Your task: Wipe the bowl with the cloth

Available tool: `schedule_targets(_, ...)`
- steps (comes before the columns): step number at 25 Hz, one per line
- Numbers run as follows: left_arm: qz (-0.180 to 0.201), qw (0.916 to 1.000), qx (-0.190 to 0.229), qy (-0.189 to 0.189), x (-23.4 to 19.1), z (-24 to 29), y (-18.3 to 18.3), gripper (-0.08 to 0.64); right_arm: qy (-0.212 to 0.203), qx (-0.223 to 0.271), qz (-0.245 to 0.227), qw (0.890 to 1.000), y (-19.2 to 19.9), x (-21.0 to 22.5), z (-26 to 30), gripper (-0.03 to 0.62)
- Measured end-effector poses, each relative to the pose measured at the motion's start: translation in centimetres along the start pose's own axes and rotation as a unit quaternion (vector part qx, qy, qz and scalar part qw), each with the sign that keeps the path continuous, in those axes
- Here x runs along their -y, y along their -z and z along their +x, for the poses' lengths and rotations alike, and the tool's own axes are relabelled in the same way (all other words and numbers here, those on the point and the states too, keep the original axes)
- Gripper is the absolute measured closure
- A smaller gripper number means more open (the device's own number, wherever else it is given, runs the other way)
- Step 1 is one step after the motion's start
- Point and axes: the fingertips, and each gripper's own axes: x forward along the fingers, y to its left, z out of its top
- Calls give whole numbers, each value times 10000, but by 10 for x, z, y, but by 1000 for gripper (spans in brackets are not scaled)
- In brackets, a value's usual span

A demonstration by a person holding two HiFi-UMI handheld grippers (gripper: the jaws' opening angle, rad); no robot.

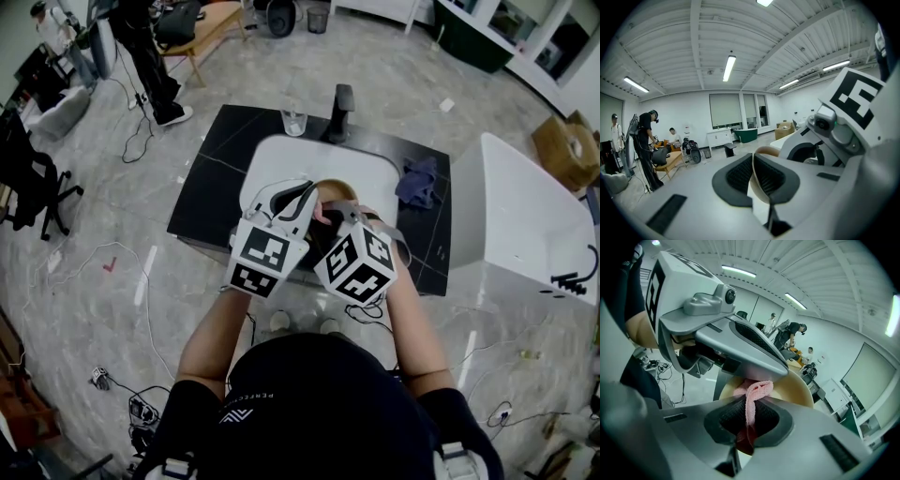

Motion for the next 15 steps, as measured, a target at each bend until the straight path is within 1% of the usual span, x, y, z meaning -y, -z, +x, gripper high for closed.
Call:
schedule_targets(6,-187,9998,-42,9,-5,1,8,543,-214,73,51,9997,-1,-7,-2,545)
schedule_targets(11,-247,9997,-1,-26,-11,0,11,543,-400,225,196,9988,-4,-10,-4,545)
schedule_targets(15,-264,9996,74,5,-12,-1,12,543,-473,278,223,9982,-6,-11,-7,545)
